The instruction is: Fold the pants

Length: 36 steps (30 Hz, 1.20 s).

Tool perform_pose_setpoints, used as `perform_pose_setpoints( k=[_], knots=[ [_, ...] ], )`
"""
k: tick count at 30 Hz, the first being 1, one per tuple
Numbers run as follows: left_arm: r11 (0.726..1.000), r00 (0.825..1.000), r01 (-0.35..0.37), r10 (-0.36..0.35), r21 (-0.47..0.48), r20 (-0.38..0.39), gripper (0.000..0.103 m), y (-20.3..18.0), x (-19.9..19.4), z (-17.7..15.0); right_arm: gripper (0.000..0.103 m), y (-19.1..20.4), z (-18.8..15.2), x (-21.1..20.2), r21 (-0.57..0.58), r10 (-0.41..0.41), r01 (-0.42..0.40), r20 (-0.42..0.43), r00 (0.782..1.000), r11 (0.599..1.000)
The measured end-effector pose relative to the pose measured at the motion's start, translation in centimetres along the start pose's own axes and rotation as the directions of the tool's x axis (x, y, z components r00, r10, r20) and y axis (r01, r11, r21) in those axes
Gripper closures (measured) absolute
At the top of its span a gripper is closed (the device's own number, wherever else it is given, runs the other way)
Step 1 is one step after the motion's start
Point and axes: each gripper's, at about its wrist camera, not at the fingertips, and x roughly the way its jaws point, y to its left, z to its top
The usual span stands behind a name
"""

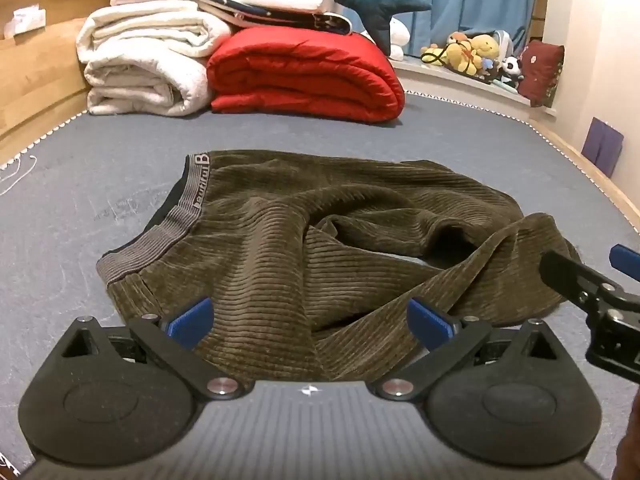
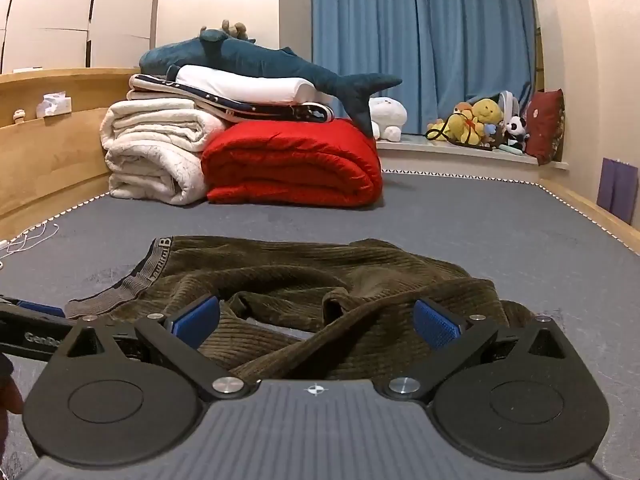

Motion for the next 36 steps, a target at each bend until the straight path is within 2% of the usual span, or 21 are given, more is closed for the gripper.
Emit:
perform_pose_setpoints(
  k=[4,12,15,22,28,30,31,33,35,36],
  knots=[
    [1.0,1.0,0.013,-0.013,0.013,0.014,0.0,-0.7,-0.1,-0.4,0.001,-0.3,0.6,-0.1,-0.005,0.013,-0.013,-0.005,1.0,1.0],
    [0.999,0.998,0.048,-0.047,0.004,-0.049,0.0,-0.4,0.4,-0.7,0.001,-1.1,-0.3,-0.7,0.016,-0.002,0.002,0.001,1.0,1.0],
    [0.999,0.997,0.052,-0.053,-0.005,-0.062,0.001,-0.3,0.4,-0.7,0.009,-1.2,-0.2,-0.9,0.027,0.005,-0.006,0.012,1.0,1.0],
    [0.998,0.997,0.049,-0.047,0.029,-0.057,0.009,-0.4,0.3,-1.0,0.013,-0.7,-0.2,-1.4,-0.011,-0.004,0.005,0.064,0.998,1.0],
    [0.995,0.994,0.092,-0.09,0.036,-0.058,0.035,-0.4,0.0,-1.0,0.022,-1.0,-0.3,-1.3,0.008,-0.005,0.005,0.066,0.998,1.0],
    [0.993,0.993,0.107,-0.105,0.042,-0.056,0.051,-0.6,-0.1,-1.0,0.03,-1.2,-0.2,-1.2,0.021,-0.002,0.0,0.06,0.998,1.0],
    [0.991,0.991,0.124,-0.121,0.041,-0.058,0.057,-0.6,-0.2,-1.0,0.031,-1.4,-0.1,-1.2,0.031,-0.002,0.0,0.057,0.998,1.0],
    [0.987,0.986,0.158,-0.155,0.041,-0.067,0.076,-0.7,-0.3,-1.0,0.035,-2.0,0.2,-1.0,0.054,-0.002,-0.001,0.059,0.998,0.999],
    [0.98,0.978,0.196,-0.192,0.039,-0.079,0.087,-0.7,-0.3,-0.8,0.039,-2.7,0.6,-0.8,0.075,-0.029,0.023,0.07,0.997,0.997],
    [0.976,0.974,0.215,-0.211,0.039,-0.082,0.088,-0.7,-0.3,-0.6,0.045,-3.5,1.2,-0.6,0.091,-0.044,0.037,0.075,0.996,0.995]
  ],
)
